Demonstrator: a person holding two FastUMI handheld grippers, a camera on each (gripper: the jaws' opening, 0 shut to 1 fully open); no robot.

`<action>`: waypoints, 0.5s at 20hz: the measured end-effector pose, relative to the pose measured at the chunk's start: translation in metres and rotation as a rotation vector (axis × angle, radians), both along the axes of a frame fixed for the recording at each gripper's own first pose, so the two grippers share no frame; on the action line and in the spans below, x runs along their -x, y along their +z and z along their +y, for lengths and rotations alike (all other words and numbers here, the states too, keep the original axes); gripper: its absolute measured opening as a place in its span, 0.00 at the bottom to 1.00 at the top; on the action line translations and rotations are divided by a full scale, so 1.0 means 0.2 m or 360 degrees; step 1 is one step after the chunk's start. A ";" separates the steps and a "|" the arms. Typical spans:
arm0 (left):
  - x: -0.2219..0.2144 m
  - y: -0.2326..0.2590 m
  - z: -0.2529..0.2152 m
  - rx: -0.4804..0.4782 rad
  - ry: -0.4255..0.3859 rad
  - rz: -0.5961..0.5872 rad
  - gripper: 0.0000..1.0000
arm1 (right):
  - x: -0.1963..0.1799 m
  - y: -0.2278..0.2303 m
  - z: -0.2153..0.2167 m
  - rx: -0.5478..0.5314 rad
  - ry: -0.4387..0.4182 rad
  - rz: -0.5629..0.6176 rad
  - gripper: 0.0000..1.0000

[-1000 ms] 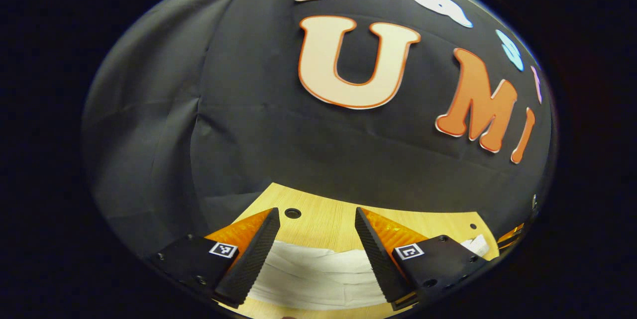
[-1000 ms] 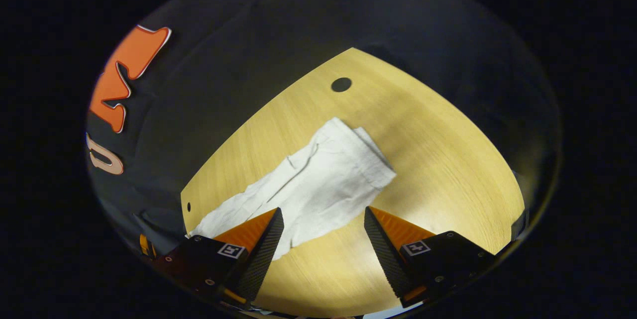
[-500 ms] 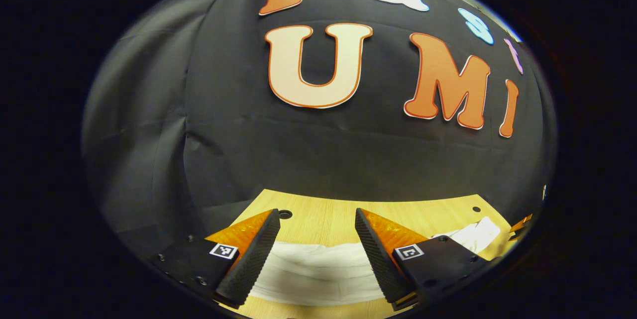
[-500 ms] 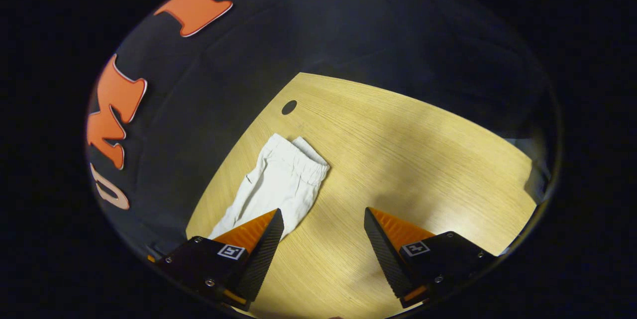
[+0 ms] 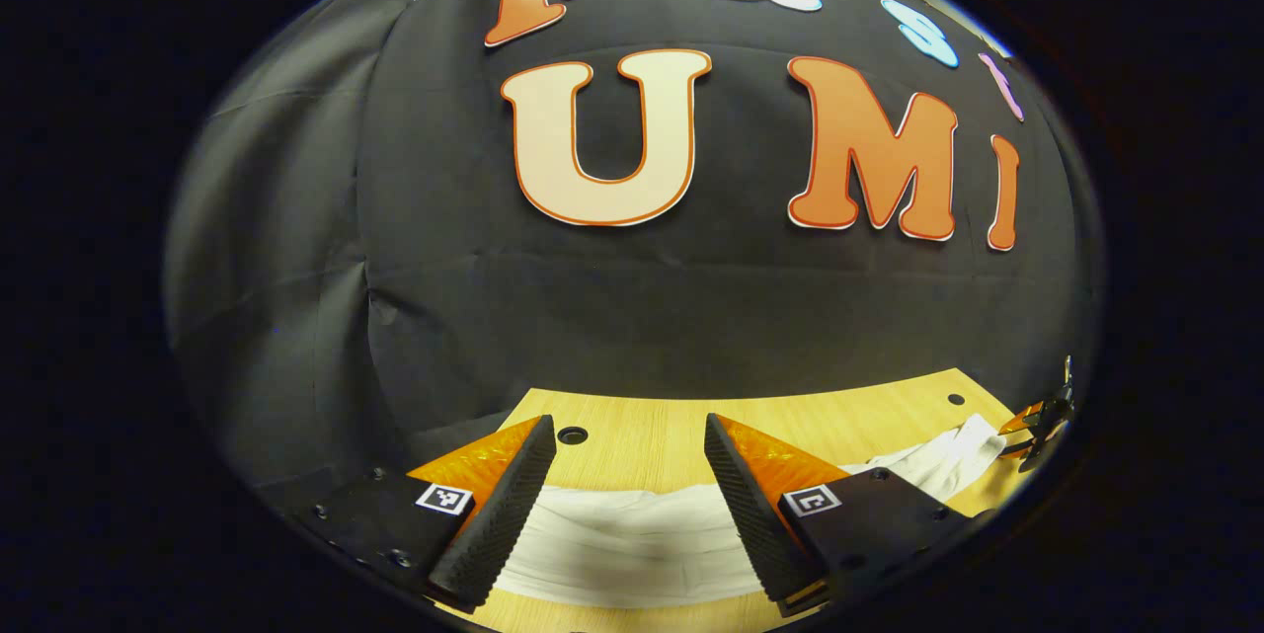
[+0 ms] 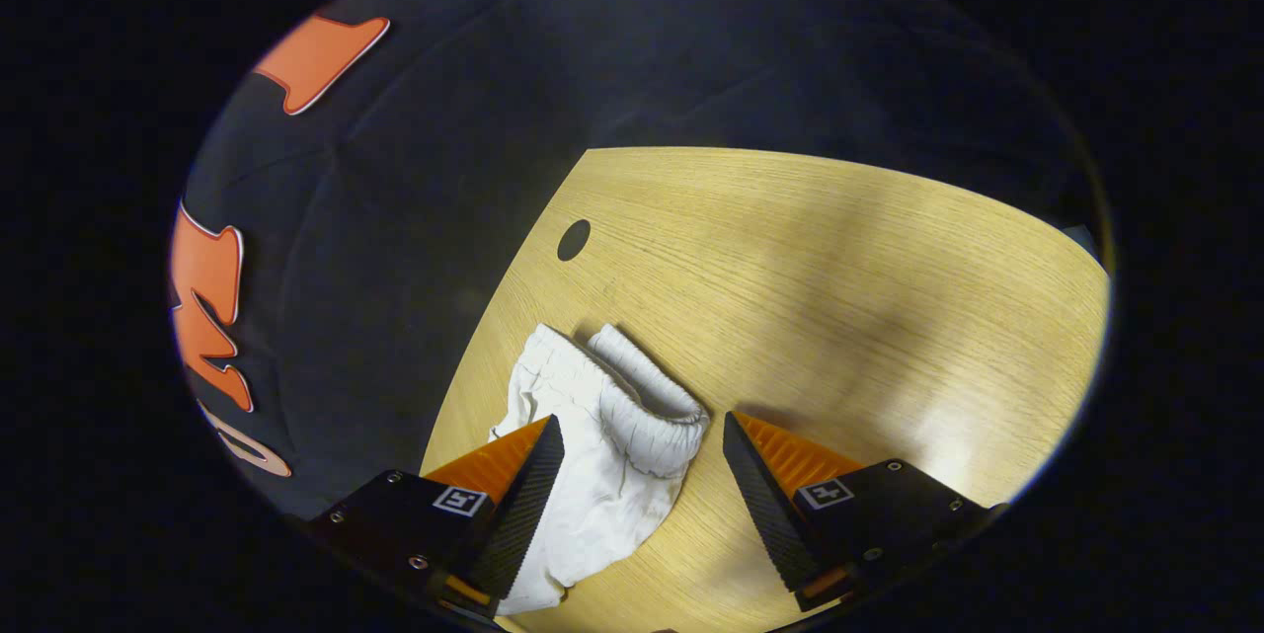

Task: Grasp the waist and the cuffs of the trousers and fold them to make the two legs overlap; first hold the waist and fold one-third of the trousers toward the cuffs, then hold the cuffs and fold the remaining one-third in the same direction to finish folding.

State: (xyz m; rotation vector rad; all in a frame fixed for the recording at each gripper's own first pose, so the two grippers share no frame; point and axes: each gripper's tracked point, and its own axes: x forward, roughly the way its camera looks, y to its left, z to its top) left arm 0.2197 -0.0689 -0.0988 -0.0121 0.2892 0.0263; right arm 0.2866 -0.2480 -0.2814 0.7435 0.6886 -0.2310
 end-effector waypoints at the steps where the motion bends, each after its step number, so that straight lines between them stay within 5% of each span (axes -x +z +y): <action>1: 0.00 -0.01 0.01 0.0007 0.0010 0.0012 0.96 | -0.02 0.00 0.01 -0.0003 0.0000 -0.0009 0.98; 4: -0.02 -0.05 0.03 0.0025 0.0047 0.0049 0.95 | -0.03 -0.04 0.00 0.0071 -0.0014 0.0012 0.97; 8: 0.01 -0.07 0.08 0.0048 0.0124 0.0065 0.95 | 0.00 -0.07 -0.07 0.0239 -0.0024 0.0055 0.67; 10: 0.05 -0.09 0.11 0.0080 0.0170 0.0085 0.96 | -0.01 -0.08 -0.07 0.0263 0.0005 0.0060 0.41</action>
